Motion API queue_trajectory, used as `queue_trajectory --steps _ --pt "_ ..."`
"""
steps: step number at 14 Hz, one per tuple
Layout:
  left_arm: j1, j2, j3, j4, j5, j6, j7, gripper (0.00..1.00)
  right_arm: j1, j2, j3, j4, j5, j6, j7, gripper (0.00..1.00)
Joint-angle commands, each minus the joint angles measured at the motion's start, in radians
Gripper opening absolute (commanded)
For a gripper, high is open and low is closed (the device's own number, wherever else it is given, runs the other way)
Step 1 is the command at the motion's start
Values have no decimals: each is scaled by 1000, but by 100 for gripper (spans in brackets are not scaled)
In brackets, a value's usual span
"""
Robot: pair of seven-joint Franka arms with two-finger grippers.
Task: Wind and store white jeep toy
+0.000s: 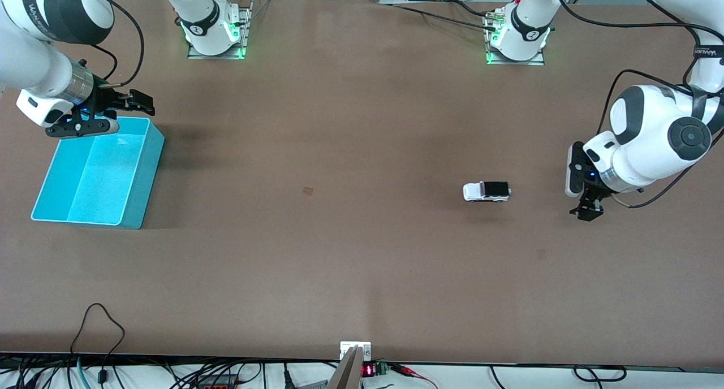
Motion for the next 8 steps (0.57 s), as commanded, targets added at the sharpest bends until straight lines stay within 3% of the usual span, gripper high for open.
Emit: queue_trajectory --steps 1,8 --pt "-28 -37 2 -22 -18 -11 -53 100 1 6 -2 18 -10 -20 -5 100" --pt "-73 -64 2 -30 -18 -11 -96 100 -1 6 -2 18 -10 -20 -10 100"
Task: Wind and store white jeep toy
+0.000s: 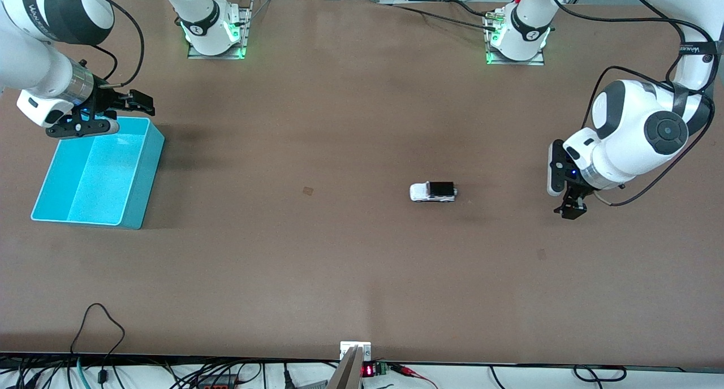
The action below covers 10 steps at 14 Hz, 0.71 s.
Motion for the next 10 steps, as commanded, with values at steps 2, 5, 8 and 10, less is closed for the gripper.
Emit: queue_trajectory --steps 2,5,8,10 --pt "-20 -45 3 -25 -14 -10 -5 100 -1 7 -2 18 -10 -22 -10 100" --pt "-21 -46 3 -25 -23 -10 -33 100 0 7 -2 18 -10 -23 -10 100" --pt "-21 -46 3 -24 -23 -8 -59 100 1 9 -2 17 -10 -23 -10 100" --pt "-21 -46 3 -24 -23 -8 -91 100 1 9 -2 18 -10 -23 -10 100"
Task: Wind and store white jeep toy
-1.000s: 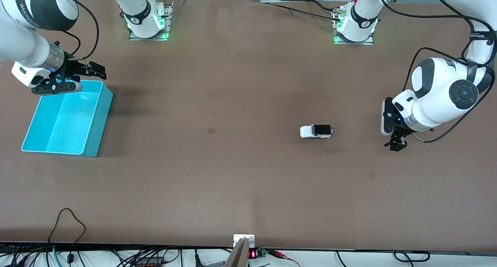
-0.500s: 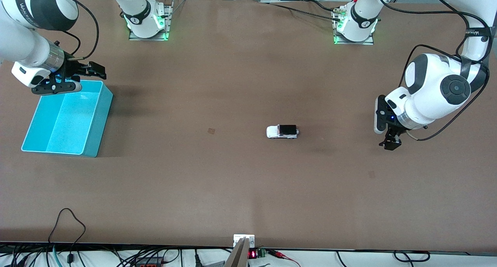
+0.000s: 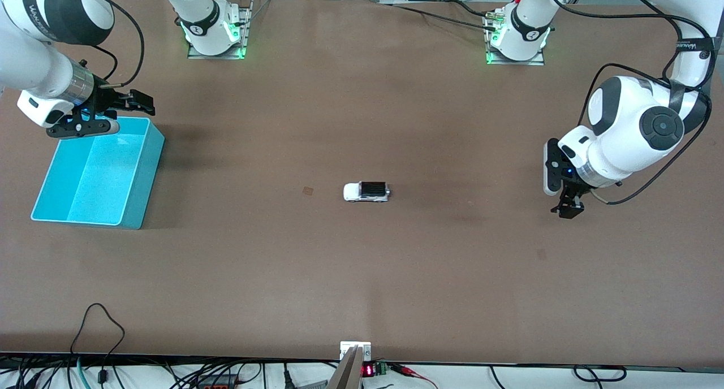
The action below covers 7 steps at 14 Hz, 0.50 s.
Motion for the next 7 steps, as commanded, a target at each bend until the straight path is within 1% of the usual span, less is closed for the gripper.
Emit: queue_trajectory --steps 1,7 --pt "-4 -33 3 -23 -17 -8 -32 100 1 8 -2 18 -10 -23 -10 100" --pt "-10 -39 3 -20 -40 -8 -72 100 1 8 -2 18 -10 -23 -15 100"
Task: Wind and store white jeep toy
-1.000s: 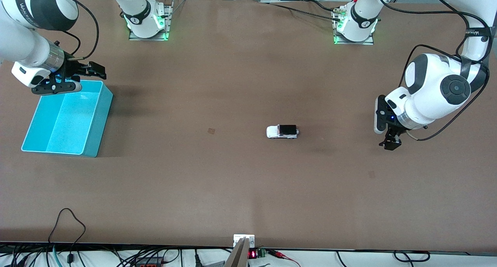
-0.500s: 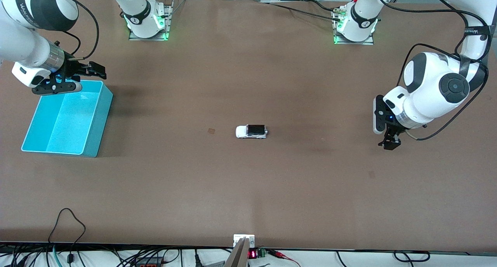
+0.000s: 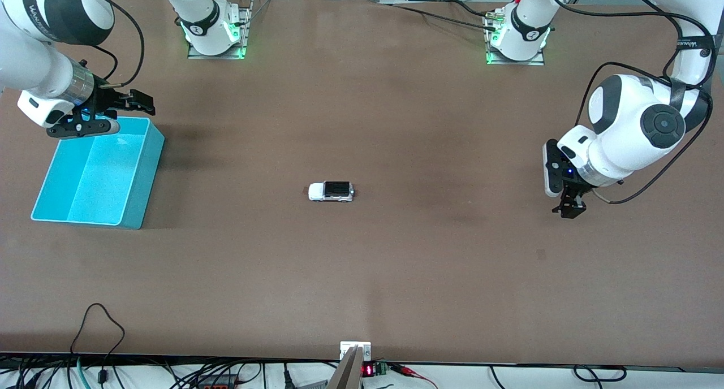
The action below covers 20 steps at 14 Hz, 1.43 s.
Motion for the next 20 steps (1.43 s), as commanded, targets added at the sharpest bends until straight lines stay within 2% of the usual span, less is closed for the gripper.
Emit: queue_trajectory --steps 1,6,9,13,16,18,20 --pt "-4 -31 5 -18 -45 -8 -52 100 1 9 -2 18 -10 -20 -17 100" --pt "0 -32 17 -8 -58 -5 -285 100 1 13 -2 18 -10 -20 -34 100" --pt "0 -45 18 -6 -56 0 -539 100 17 27 0 20 -2 -19 -188 100" --pt "2 -48 21 46 -55 0 -991 100 170 84 0 23 -1 27 -345 100" --pt "3 -51 31 57 -50 -8 -1294 100 240 162 0 25 27 127 -586 100" --pt "3 -57 51 57 -48 -9 -1397 100 307 220 0 66 41 139 -620 100" --pt "3 -74 71 57 -50 -17 -1460 100 388 307 0 159 36 139 -686 100"
